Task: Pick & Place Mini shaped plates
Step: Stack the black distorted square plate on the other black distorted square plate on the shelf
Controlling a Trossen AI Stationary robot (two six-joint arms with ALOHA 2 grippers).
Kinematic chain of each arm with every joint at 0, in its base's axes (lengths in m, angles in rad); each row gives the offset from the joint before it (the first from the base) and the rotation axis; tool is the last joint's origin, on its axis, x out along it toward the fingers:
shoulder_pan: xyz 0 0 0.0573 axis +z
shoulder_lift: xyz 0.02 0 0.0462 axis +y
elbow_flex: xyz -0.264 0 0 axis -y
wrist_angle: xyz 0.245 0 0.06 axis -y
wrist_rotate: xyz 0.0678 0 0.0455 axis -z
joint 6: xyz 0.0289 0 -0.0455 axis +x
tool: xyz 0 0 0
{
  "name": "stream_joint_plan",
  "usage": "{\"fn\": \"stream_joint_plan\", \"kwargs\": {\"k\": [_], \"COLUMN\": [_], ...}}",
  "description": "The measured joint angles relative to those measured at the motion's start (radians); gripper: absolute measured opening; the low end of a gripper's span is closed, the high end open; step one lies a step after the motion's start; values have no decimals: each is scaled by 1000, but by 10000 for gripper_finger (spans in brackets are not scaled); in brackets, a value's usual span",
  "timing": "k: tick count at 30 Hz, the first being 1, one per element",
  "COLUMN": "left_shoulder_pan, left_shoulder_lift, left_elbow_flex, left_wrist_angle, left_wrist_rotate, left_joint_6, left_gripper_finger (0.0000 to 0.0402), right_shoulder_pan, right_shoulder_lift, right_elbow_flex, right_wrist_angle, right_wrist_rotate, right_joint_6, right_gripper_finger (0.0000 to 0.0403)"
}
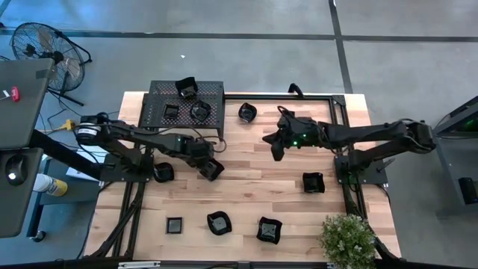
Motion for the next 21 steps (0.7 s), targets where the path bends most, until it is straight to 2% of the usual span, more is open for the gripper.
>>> {"fn": "stream_joint_plan", "kwargs": {"k": [4,10,16,21], "left_shoulder_pan": [0,1,62,245], "left_shoulder_lift": [-7,-98,-249,-309], "left_elbow_flex": [0,56,247,481], "left_wrist_angle": [-4,-110,-342,-544], "left_wrist_rotate": [22,69,84,88], "left_joint_6": [2,39,148,337], "left_gripper_finger": [9,3,2,1], "right_shoulder_pan": [0,0,0,0], "right_shoulder_lift": [0,0,0,0], "right_elbow_flex": [0,0,0,0], "right_wrist_angle": [1,1,1,2], "right_wrist_rotate": [3,21,20,17], "right_joint_6": [-2,-3,-11,-39], "right_gripper_finger": [2,3,3,2]}}
